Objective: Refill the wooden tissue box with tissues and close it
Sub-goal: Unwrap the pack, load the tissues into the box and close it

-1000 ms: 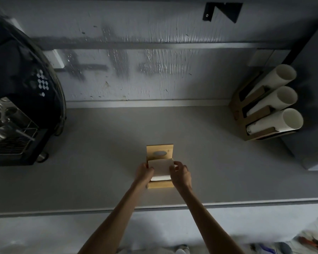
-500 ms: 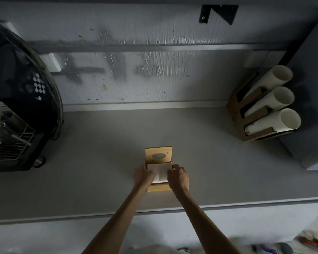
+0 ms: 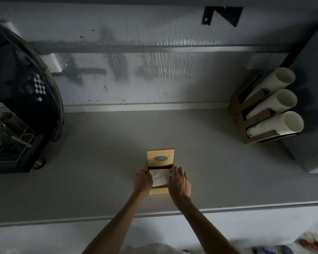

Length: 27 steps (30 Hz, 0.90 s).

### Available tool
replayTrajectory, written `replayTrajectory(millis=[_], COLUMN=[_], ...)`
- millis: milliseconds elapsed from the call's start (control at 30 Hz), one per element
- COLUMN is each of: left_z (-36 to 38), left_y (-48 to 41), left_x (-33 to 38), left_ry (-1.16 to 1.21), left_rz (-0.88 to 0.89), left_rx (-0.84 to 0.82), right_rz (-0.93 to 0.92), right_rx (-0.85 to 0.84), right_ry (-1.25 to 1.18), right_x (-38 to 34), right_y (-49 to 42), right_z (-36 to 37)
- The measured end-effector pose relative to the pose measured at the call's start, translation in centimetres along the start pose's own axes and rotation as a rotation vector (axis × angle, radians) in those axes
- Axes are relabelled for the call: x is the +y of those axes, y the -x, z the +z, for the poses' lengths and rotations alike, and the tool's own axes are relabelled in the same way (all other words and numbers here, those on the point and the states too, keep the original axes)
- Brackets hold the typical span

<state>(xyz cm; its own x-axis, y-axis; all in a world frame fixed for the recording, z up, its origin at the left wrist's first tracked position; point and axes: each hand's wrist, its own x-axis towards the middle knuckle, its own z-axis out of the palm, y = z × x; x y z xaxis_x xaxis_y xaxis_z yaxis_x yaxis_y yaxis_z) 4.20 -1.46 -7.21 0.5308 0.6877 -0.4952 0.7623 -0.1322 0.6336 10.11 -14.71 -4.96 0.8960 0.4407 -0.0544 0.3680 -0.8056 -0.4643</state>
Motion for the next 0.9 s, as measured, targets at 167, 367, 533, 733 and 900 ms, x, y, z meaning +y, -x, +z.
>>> replayTrajectory(millis=[167, 367, 533, 733, 900], left_z=[-1.1, -1.4, -1.4, -2.0, -2.4], left_y=[2.4, 2.7, 2.7, 1.7, 1.7], left_x=[1.9, 1.9, 2.1, 2.4, 1.7], left_ry=[-0.080, -0.189, -0.150, 0.098, 0.331], left_rz=[0.071, 0.124, 0.074, -0.075, -0.196], left_rx=[0.047, 0.003, -0.015, -0.039, -0.141], right_rz=[-0.297, -0.355, -0.292, -0.228, -0.210], right_rx=[-0.034, -0.224, -0.552, -0.741, -0.735], right_ry=[-0.019, 0.129, 0.219, 0.299, 0.362], right_x=[-1.6, -2.5, -3.7, -5.4, -6.1], right_y=[-0.1, -2.7, -5.1, -7.1, -6.7], right_z=[1.2, 1.3, 0.5, 0.7, 0.6])
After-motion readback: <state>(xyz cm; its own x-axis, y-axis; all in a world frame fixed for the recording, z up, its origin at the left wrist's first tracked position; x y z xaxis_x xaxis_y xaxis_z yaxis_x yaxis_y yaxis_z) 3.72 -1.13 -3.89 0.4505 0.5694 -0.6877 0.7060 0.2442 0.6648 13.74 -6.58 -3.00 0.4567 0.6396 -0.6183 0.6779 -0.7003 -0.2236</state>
